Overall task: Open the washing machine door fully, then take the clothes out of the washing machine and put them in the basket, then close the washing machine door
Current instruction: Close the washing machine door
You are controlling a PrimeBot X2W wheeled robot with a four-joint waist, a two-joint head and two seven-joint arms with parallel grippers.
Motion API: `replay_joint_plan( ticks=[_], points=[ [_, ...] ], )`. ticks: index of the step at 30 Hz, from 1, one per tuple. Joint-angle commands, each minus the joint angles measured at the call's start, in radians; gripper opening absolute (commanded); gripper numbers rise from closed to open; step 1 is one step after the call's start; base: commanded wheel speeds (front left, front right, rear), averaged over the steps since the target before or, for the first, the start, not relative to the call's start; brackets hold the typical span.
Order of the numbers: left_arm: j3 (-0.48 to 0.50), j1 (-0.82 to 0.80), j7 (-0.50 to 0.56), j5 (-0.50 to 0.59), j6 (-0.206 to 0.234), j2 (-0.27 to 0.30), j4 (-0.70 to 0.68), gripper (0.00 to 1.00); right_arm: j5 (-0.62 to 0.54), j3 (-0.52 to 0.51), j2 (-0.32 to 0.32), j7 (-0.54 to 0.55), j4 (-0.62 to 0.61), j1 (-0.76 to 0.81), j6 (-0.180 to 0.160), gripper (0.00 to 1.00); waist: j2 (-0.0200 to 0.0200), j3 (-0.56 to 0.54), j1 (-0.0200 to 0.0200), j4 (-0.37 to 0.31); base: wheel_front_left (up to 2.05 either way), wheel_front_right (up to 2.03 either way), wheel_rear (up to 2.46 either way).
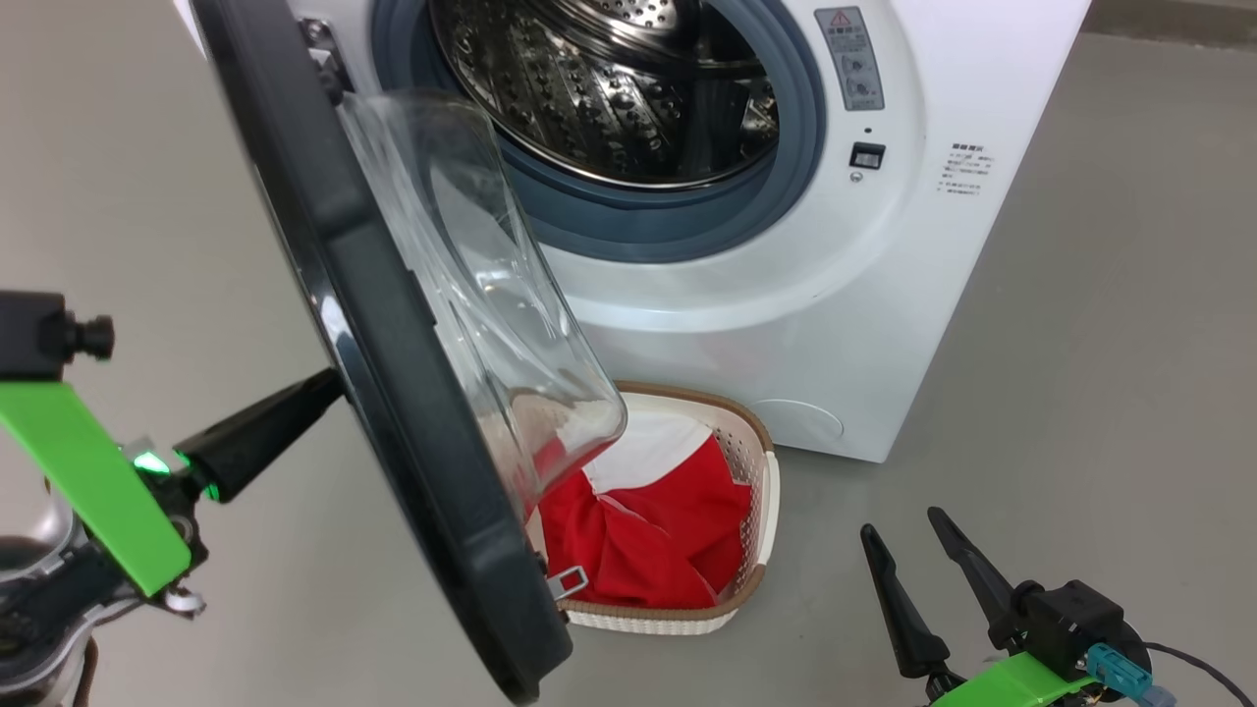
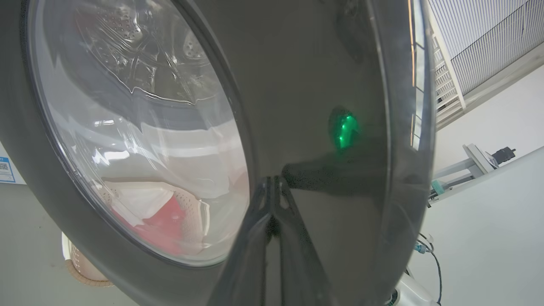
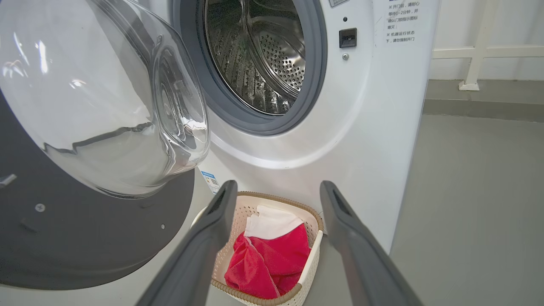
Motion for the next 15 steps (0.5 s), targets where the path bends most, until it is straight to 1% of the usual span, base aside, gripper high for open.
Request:
replay_joint_plan(
  ticks=[1, 4, 5, 6, 7, 8, 9, 11, 12, 13, 14, 15],
  points=[
    [0.044, -0.015, -0.015, 0.005, -0.007, 0.052, -0.010, 0.00, 0.007, 0.020, 0.001, -0.006, -0.025, -0.025, 0.005, 1.00, -0.0001, -0.009, 0.0000, 0.008, 0.00, 0.00, 0.00],
    [0.045, 0.029, -0.060, 0.008, -0.007, 0.054, 0.007, 0.00, 0.011, 0.025, 0.001, -0.006, -0.024, -0.017, 0.005, 1.00, -0.0001, -0.023, 0.0000, 0.018, 0.00, 0.00, 0.00],
    [0.048, 0.048, -0.078, 0.006, -0.007, 0.052, 0.014, 0.02, 0.013, 0.028, 0.001, -0.006, -0.023, -0.015, 0.005, 1.00, -0.0001, -0.028, 0.0000, 0.021, 0.00, 0.00, 0.00],
    [0.050, 0.068, -0.095, 0.005, -0.007, 0.051, 0.019, 0.09, 0.014, 0.032, 0.001, -0.006, -0.022, -0.013, 0.005, 1.00, -0.0001, -0.034, 0.0000, 0.025, 0.00, 0.00, 0.00],
    [0.054, 0.089, -0.114, 0.003, -0.007, 0.050, 0.025, 0.16, 0.015, 0.035, 0.001, -0.006, -0.021, -0.011, 0.005, 1.00, -0.0001, -0.036, 0.0000, 0.027, 0.00, 0.00, 0.00],
    [0.057, 0.109, -0.132, 0.000, -0.007, 0.046, 0.030, 0.27, 0.016, 0.036, 0.001, -0.006, -0.021, -0.010, 0.005, 1.00, -0.0001, -0.041, 0.0000, 0.032, 0.00, 0.00, 0.00],
    [0.059, 0.130, -0.149, -0.001, -0.007, 0.044, 0.036, 0.41, 0.016, 0.037, 0.001, -0.006, -0.020, -0.008, 0.005, 1.00, -0.0001, -0.044, 0.0000, 0.036, 0.00, 0.00, 0.00],
    [0.056, 0.172, -0.182, 0.008, -0.007, 0.043, 0.048, 0.47, 0.016, 0.038, 0.001, -0.006, -0.021, -0.006, 0.005, 1.00, -0.0001, -0.049, 0.0000, 0.044, 0.00, 0.00, 0.00],
    [0.055, 0.191, -0.202, 0.014, -0.007, 0.043, 0.057, 0.54, 0.015, 0.039, 0.001, -0.006, -0.020, -0.005, 0.005, 1.00, -0.0001, -0.050, 0.0000, 0.048, 0.00, 0.00, 0.00],
    [0.055, 0.208, -0.226, 0.020, -0.007, 0.039, 0.066, 0.79, 0.014, 0.038, 0.001, -0.006, -0.020, -0.005, 0.005, 1.00, -0.0001, -0.050, 0.0000, 0.052, 0.00, 0.00, 0.00],
    [0.055, 0.224, -0.250, 0.019, -0.007, 0.032, 0.074, 0.91, 0.013, 0.039, 0.001, -0.006, -0.020, -0.005, 0.005, 1.00, -0.0001, -0.051, 0.0000, 0.054, 0.00, 0.00, 0.00],
    [0.057, 0.239, -0.275, 0.017, -0.007, 0.025, 0.084, 0.99, 0.013, 0.038, 0.001, -0.006, -0.020, -0.005, 0.005, 1.00, -0.0001, -0.052, 0.0000, 0.057, 0.00, 0.00, 0.00]
  ],
)
